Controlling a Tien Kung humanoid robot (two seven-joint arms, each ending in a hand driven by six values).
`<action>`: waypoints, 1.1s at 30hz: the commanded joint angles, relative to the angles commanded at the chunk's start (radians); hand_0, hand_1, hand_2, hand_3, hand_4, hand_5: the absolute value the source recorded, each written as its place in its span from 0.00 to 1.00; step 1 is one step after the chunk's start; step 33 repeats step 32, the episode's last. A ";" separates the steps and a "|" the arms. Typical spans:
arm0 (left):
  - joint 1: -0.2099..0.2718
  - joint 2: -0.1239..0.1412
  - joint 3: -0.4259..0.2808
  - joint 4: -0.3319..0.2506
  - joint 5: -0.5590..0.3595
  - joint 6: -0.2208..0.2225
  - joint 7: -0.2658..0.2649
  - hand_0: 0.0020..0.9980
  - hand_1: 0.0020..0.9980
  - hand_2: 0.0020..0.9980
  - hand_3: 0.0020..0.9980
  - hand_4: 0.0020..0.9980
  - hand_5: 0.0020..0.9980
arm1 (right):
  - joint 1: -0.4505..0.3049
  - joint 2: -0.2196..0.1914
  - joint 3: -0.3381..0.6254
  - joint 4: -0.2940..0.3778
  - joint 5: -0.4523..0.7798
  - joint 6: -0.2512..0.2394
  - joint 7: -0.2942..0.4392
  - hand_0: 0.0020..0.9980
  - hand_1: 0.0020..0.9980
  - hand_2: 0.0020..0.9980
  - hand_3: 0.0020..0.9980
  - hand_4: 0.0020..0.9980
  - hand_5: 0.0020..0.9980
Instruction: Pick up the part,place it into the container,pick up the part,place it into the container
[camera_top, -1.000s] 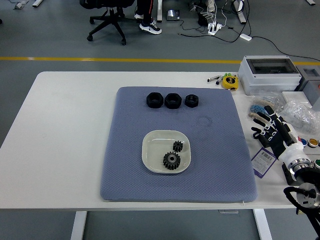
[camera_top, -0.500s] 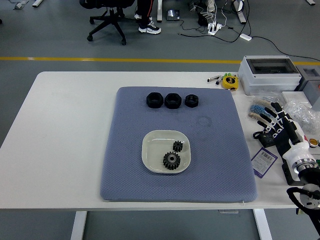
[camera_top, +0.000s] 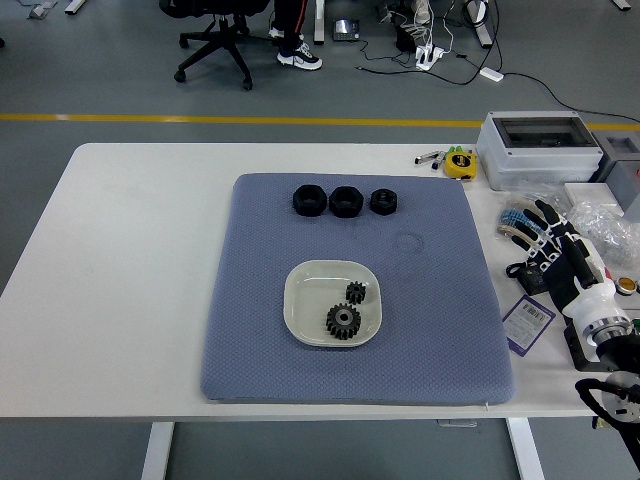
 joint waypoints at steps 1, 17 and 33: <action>0.000 0.000 0.002 0.000 -0.003 0.000 -0.001 0.68 0.66 0.63 0.55 0.60 0.57 | 0.000 0.000 0.000 -0.001 -0.001 0.001 0.000 0.85 0.80 0.84 0.84 0.99 0.50; -0.002 -0.002 0.002 0.000 -0.001 0.000 0.000 0.68 0.66 0.63 0.55 0.61 0.57 | -0.002 0.001 -0.001 -0.006 0.009 0.003 0.001 0.86 0.81 0.84 0.85 0.98 0.51; 0.007 -0.003 -0.005 -0.001 0.011 -0.003 0.003 0.68 0.67 0.63 0.55 0.61 0.57 | -0.011 -0.001 -0.009 0.003 0.017 -0.028 -0.006 0.87 0.82 0.84 0.86 0.98 0.52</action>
